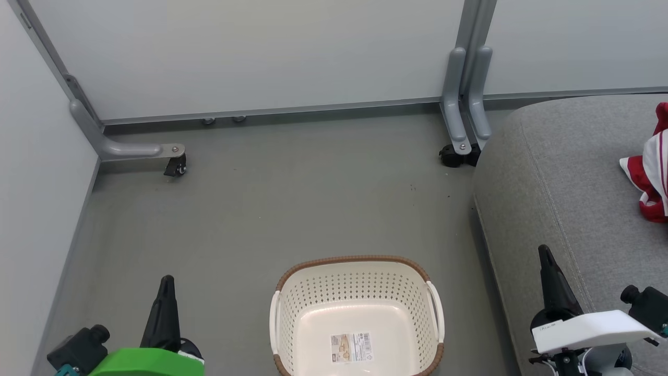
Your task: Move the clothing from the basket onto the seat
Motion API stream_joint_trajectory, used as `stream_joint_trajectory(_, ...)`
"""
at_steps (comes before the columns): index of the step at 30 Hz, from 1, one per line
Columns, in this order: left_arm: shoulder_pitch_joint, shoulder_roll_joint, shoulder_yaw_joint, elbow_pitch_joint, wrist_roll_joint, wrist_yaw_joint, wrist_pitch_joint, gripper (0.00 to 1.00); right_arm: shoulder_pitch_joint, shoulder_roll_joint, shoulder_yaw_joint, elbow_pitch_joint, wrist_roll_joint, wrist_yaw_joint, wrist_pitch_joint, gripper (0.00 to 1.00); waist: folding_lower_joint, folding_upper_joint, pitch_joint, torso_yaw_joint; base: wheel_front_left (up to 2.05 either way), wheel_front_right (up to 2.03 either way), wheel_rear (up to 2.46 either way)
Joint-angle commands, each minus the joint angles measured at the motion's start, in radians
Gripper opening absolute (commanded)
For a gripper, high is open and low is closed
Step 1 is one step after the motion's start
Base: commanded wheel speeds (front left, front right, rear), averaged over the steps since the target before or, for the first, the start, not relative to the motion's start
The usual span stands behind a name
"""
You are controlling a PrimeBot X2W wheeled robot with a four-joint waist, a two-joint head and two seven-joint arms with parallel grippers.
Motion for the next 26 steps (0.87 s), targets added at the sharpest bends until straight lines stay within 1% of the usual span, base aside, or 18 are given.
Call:
stream_joint_trajectory(1,-0.03,0.009,0.009,-0.006,-0.042,-0.007,0.008,0.0,-0.027,-0.008,-0.006,-0.003,0.037,0.0,0.008,0.0,0.0,0.0,0.0,-0.001,0.0,0.0,0.0)
stream_joint_trajectory(13,-0.058,0.013,0.027,0.012,-0.201,-0.016,0.043,0.0,-0.057,-0.008,-0.018,0.029,0.186,0.0,0.045,0.0,0.0,0.0,0.003,-0.008,0.0,0.0,0.0)
stream_joint_trajectory(26,-0.085,0.015,0.048,0.033,-0.351,-0.024,0.08,0.0,-0.085,-0.007,-0.032,0.061,0.327,0.0,0.082,0.0,0.0,0.0,0.007,-0.016,0.0,0.0,0.0)
